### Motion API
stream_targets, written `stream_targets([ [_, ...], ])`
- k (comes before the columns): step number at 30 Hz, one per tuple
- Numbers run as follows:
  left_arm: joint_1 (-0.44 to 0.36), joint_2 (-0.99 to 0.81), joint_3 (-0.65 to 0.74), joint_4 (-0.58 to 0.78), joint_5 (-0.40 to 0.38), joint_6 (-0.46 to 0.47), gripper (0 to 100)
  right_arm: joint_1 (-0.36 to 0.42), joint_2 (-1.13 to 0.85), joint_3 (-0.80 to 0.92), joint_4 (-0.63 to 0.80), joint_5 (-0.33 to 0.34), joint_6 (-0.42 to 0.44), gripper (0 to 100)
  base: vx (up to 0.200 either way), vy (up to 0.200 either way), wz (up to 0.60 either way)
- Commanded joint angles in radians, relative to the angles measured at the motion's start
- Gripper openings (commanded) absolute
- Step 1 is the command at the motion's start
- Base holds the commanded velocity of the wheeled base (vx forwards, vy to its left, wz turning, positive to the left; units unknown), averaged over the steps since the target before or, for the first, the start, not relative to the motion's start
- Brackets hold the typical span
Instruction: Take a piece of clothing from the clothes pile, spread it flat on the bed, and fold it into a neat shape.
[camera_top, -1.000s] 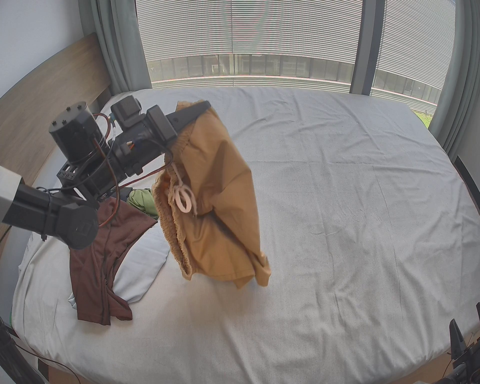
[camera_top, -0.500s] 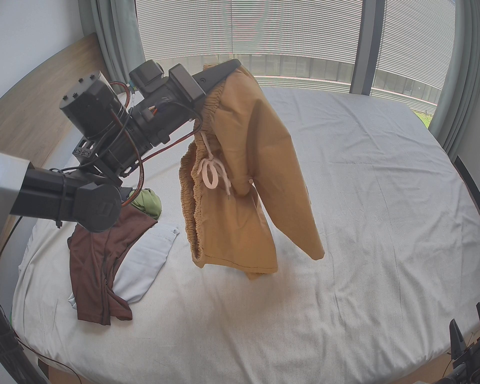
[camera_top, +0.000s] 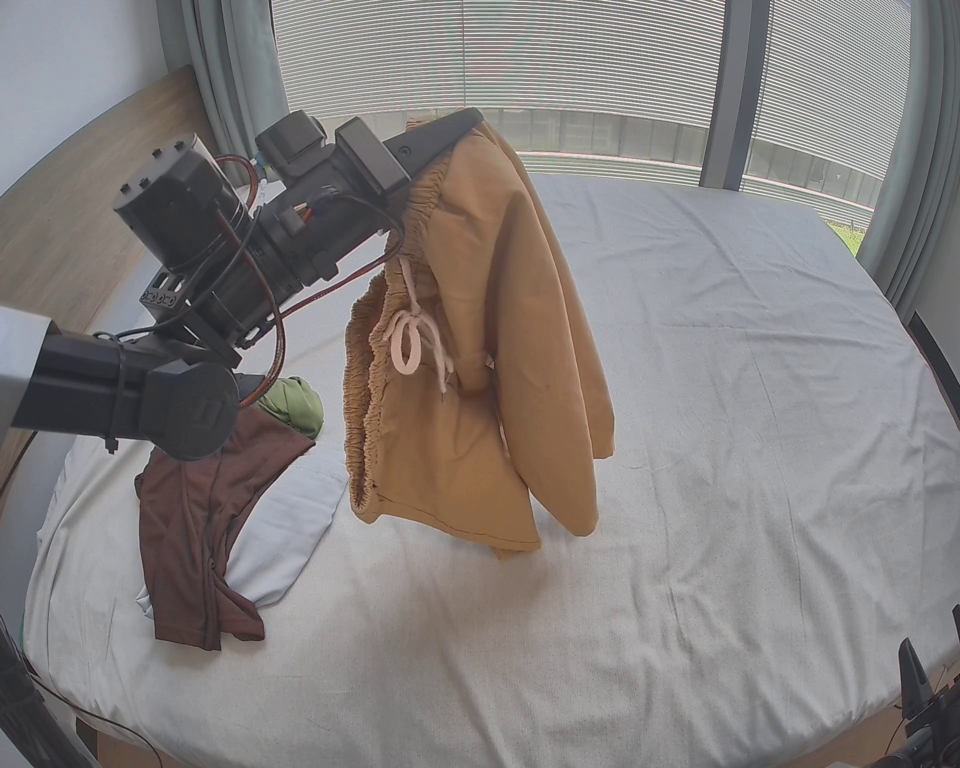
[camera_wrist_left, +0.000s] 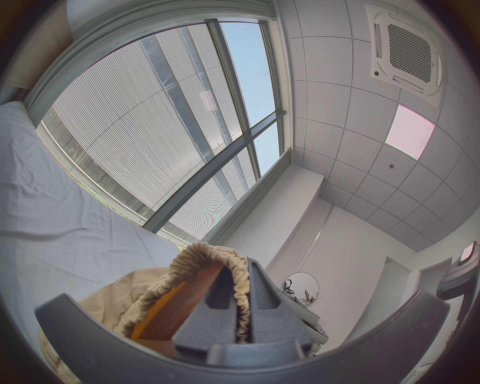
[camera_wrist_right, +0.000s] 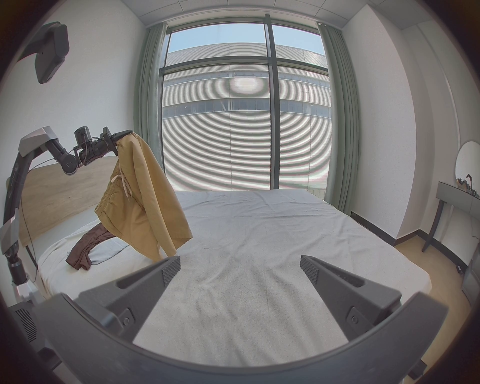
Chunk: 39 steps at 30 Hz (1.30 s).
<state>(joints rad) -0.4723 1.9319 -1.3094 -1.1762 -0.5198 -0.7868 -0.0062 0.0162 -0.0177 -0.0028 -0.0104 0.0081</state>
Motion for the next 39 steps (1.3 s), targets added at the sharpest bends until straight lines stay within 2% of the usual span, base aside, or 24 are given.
stream_targets([
  [1, 0.0, -0.016, -0.005, 0.001, -0.016, 0.0, 0, 0.0, -0.009, 0.018, 0.0, 0.0, -0.002, 100, 0.0, 0.0, 0.0],
  [31, 0.0, 0.004, -0.014, -0.017, -0.026, 0.006, 0, 0.0, -0.01, 0.018, -0.016, -0.006, 0.016, 100, 0.0, 0.0, 0.0],
  [33, 0.0, 0.002, -0.014, -0.017, -0.026, 0.006, 0, -0.001, -0.01, -0.001, -0.054, 0.003, 0.026, 100, 0.0, 0.0, 0.0],
  [34, 0.0, -0.001, -0.008, -0.02, -0.025, 0.006, 0, -0.009, 0.008, -0.105, -0.174, 0.035, 0.046, 100, 0.0, 0.0, 0.0],
  [35, 0.003, 0.001, -0.011, -0.026, -0.026, 0.006, 0, -0.018, 0.048, -0.166, -0.198, 0.05, 0.047, 100, 0.0, 0.0, 0.0],
  [36, 0.003, 0.001, -0.011, -0.026, -0.026, 0.006, 0, -0.018, 0.048, -0.166, -0.198, 0.05, 0.047, 100, 0.0, 0.0, 0.0],
  [37, 0.001, 0.002, -0.016, -0.034, -0.028, 0.006, 0, -0.014, 0.154, -0.243, -0.194, 0.061, 0.047, 100, 0.0, 0.0, 0.0],
  [39, -0.003, -0.001, -0.013, -0.04, -0.026, 0.006, 0, 0.018, 0.231, -0.255, -0.195, 0.067, 0.059, 100, 0.0, 0.0, 0.0],
])
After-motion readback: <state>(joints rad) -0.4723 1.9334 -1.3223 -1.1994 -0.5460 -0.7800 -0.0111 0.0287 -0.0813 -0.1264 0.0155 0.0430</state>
